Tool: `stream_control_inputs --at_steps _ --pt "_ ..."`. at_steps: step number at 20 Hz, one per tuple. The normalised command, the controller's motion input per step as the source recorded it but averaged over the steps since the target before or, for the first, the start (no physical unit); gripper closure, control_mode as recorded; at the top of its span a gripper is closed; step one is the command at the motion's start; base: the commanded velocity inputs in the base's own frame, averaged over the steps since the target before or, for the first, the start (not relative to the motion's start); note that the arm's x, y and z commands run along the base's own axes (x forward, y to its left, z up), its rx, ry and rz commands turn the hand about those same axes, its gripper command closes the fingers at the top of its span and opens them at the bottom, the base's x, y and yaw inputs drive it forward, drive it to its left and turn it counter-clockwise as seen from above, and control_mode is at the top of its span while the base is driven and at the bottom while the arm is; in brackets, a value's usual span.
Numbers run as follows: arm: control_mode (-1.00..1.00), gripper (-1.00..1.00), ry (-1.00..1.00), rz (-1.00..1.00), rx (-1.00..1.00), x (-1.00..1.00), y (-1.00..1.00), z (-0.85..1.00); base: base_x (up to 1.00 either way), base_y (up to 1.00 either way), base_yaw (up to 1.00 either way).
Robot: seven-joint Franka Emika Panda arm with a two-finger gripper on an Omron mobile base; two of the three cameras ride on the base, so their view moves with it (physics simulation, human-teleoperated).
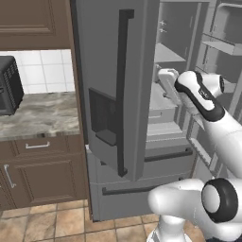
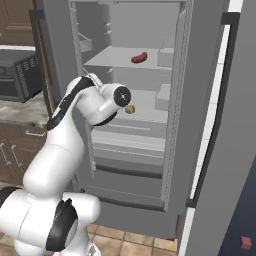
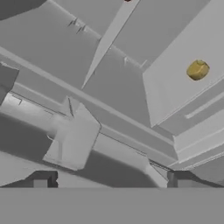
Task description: Retrieve the sausage and cheese from the fridge and place them on the cutting board on the counter.
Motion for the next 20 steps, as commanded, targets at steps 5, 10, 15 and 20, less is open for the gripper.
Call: stream_control_inputs --at_steps 5,10,15,20 --pt "-1.00 -1.00 0.00 0.13 0.00 0.71 0.00 -0.20 0.00 0.00 0.00" --pt "-1.00 -1.00 0.00 0.10 0.00 0.61 0.00 -0.15 0.00 0.00 0.00" --pt "-1.00 -1.00 0.00 0.08 0.00 0.41 0.12 -0.09 0.00 0.00 0.00" --pt "-1.00 -1.00 0.00 0.02 0.00 0.00 0.57 0.00 0.00 0.00 0.00"
